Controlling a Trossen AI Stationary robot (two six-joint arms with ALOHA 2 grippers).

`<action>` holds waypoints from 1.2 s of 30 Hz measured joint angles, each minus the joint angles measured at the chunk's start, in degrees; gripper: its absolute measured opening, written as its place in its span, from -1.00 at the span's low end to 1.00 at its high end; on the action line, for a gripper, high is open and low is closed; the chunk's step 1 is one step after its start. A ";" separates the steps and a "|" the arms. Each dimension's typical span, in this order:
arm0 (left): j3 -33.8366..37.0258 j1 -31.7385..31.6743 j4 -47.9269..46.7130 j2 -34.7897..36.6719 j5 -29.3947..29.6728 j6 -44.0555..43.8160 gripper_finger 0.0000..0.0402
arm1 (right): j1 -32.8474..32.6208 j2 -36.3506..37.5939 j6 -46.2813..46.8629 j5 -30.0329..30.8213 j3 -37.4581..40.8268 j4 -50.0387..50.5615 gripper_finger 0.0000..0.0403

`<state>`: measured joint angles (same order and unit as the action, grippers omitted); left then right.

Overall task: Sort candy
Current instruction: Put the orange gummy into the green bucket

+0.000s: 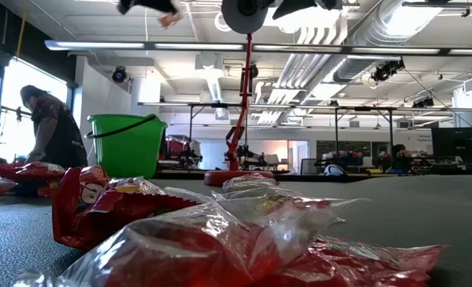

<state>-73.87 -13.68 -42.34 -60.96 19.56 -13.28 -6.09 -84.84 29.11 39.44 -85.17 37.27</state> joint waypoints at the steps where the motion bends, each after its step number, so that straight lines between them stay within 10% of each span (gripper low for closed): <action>1: 0.00 -0.66 -2.37 0.98 1.44 -0.18 -1.00 | 0.27 0.00 1.14 0.00 0.00 0.53 -0.10; 13: 0.00 -13.16 -17.93 6.20 6.95 0.34 -1.00 | 4.34 0.00 7.35 0.00 0.00 0.98 -0.10; 24: 0.02 -31.05 -19.43 -1.73 -8.69 10.95 -1.00 | 9.65 0.00 11.41 -0.93 0.00 -1.38 -0.10; 36: 0.02 -33.62 -25.77 -11.54 -16.18 17.50 -0.95 | 10.23 -0.18 10.99 -0.47 0.22 -0.27 -0.10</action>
<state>-73.84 -47.30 -68.11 -72.50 3.38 4.22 4.14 -85.01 40.10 38.96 -84.95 37.00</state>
